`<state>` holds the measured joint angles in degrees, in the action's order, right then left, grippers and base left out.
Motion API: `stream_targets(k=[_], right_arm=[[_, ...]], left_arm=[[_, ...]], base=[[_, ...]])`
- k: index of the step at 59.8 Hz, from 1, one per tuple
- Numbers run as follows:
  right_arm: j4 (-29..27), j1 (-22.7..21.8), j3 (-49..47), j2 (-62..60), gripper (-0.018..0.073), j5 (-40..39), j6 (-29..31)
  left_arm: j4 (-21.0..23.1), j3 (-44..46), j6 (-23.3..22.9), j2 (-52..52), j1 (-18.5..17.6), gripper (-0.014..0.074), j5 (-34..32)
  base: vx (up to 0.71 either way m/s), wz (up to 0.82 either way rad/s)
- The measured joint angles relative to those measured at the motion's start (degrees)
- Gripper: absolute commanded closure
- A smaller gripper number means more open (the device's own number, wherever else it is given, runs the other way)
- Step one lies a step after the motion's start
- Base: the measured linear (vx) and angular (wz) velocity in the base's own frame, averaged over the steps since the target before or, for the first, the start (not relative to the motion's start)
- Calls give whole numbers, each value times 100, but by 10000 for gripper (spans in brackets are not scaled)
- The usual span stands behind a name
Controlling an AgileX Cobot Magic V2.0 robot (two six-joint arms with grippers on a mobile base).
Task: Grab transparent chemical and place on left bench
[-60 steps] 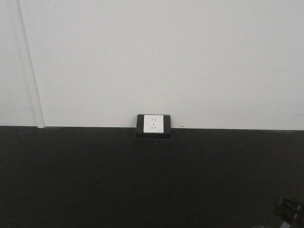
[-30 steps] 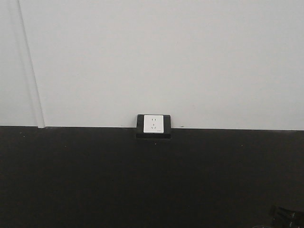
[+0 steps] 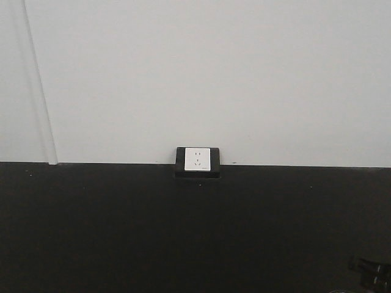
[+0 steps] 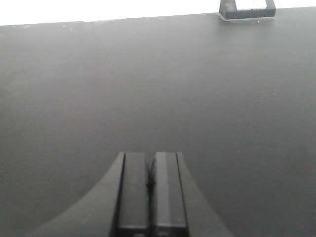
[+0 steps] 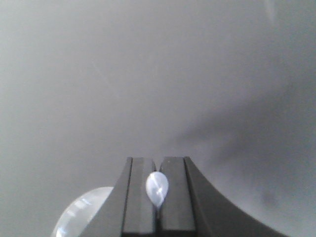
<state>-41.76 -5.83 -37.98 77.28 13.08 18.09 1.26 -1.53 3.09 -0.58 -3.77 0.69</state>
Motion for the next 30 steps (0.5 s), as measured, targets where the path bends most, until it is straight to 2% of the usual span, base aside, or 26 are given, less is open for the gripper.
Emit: stream_targets(k=[12,30], right_arm=[[9,-5,-468,-637,564,46,616],[14,-5,-335,-2339,563,307,2171]], left_arm=[[0,0,0,0,0,600,0],[0,0,0,0,0,600,0]], base=[[0,0],[0,0]])
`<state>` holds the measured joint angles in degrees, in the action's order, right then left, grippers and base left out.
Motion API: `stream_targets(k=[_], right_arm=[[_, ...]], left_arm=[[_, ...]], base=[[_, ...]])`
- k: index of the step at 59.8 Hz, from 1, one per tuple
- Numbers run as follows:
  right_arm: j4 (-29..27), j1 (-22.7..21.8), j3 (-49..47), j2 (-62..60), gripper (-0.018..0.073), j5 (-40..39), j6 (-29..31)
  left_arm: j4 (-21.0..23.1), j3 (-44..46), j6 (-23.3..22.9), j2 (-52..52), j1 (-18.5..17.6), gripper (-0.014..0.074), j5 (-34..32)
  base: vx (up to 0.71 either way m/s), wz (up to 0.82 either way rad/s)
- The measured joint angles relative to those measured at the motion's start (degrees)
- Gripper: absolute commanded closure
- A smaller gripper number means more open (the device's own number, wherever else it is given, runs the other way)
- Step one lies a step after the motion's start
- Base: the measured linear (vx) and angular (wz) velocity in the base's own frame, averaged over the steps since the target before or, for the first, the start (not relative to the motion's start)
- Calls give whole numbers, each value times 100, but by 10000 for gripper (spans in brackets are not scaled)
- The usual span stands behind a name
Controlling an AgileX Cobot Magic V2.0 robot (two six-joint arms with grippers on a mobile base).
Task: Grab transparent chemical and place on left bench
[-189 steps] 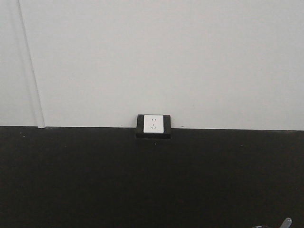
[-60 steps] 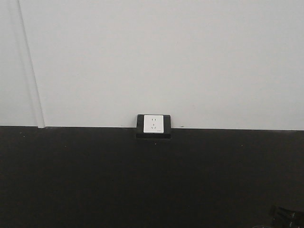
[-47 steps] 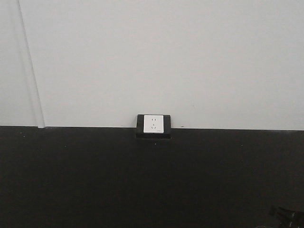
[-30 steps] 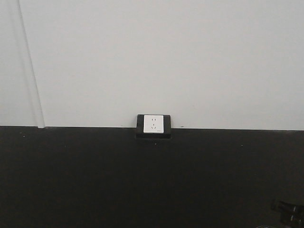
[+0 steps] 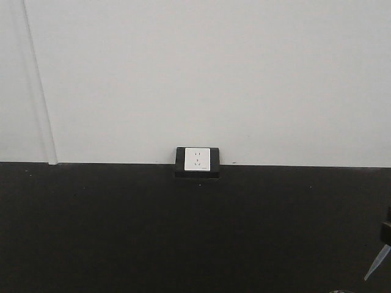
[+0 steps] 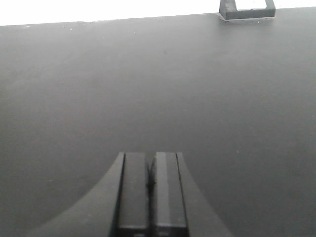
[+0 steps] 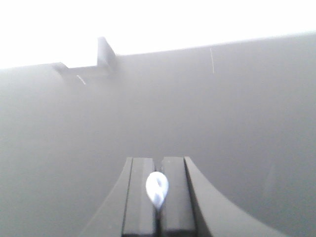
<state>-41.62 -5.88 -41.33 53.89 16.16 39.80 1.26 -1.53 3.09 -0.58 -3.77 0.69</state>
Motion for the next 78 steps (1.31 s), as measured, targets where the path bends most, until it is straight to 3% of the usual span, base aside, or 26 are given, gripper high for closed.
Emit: stream_targets(k=[11,29,78], right_arm=[[0,0,661,-1502,563,41,476],[18,0,1811,-3516,562,245,546],[18,0,2026,-3679,561,431,547]], left_arm=[[0,0,0,0,0,600,0],[0,0,0,0,0,600,0],[0,0,0,0,0,600,0]], base=[[0,0],[0,0],[0,0]])
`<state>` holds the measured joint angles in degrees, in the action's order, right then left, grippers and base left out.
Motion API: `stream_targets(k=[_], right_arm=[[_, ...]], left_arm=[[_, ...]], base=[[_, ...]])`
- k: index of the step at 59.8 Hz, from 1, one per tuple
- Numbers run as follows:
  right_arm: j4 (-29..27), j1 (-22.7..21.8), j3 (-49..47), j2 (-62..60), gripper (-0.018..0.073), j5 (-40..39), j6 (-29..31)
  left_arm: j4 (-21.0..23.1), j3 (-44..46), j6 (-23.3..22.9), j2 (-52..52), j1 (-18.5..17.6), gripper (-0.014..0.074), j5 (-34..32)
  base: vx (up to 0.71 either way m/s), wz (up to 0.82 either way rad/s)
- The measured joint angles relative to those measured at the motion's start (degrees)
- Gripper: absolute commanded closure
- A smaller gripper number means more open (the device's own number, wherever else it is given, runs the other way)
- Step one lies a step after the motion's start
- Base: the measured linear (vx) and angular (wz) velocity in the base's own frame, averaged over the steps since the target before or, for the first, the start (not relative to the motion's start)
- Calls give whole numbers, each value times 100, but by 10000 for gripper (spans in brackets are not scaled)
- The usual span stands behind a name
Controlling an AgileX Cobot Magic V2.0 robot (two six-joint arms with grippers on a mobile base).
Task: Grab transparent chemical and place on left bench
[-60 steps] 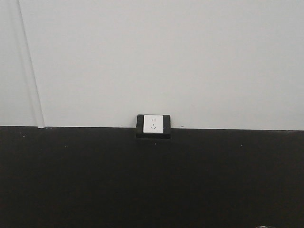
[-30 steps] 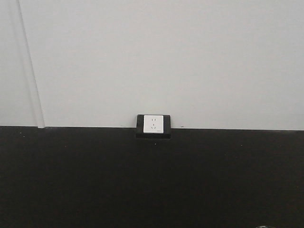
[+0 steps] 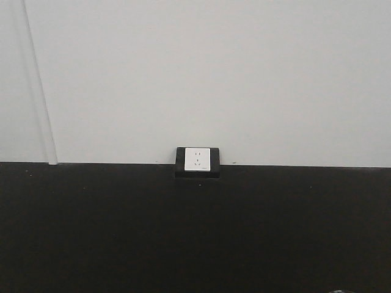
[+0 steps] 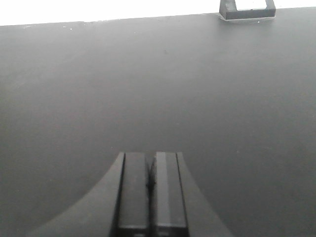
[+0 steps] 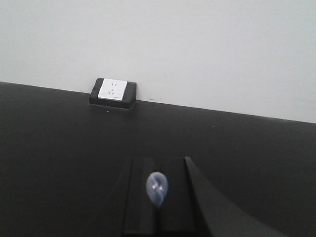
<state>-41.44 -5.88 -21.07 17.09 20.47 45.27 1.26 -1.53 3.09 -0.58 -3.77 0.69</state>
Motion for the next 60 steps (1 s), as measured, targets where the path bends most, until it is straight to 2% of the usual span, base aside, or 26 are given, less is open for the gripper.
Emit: stream_targets(k=[35,60], right_arm=[[0,0,2,0,561,0,0],[0,0,2,0,561,0,0]], left_arm=[[0,0,0,0,0,600,0],[0,0,0,0,0,600,0]], base=[[-2,-3],[-18,-9]])
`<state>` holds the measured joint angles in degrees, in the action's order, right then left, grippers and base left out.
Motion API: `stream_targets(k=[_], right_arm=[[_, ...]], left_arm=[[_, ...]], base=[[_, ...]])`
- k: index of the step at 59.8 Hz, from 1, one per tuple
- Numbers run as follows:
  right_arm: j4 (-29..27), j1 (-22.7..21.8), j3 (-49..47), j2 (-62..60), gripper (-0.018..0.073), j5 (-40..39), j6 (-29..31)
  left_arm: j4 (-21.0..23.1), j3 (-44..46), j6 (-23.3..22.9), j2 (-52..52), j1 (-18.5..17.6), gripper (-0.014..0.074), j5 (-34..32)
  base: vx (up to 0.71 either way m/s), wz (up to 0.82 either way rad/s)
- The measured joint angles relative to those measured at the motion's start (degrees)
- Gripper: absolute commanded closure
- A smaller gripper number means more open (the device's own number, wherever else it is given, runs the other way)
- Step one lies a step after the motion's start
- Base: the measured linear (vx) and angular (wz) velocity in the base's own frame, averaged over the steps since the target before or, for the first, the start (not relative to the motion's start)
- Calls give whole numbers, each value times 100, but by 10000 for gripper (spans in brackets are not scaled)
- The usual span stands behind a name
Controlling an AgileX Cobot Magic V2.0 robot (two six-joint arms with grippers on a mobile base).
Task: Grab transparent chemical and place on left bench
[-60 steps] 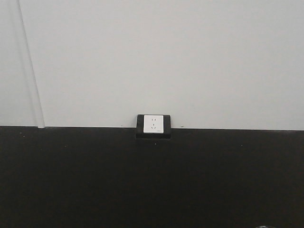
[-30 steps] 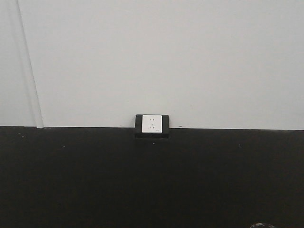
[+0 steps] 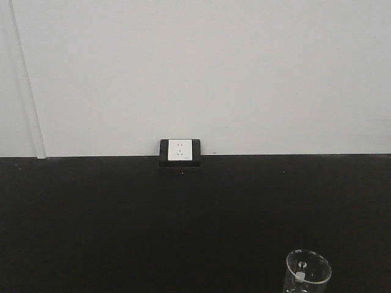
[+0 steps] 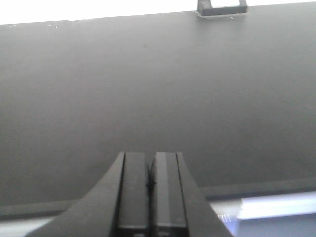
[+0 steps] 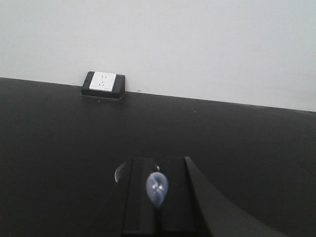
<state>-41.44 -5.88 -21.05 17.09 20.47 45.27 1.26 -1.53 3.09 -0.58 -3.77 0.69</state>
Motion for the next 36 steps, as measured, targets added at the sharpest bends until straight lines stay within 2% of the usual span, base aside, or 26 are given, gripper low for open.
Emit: stream_targets(k=[20,36], right_arm=[[0,0,0,0,561,0,0],[0,0,0,0,561,0,0]], left_arm=[[0,0,0,0,0,600,0],[0,0,0,0,0,600,0]], base=[[-26,-2],[-30,17]])
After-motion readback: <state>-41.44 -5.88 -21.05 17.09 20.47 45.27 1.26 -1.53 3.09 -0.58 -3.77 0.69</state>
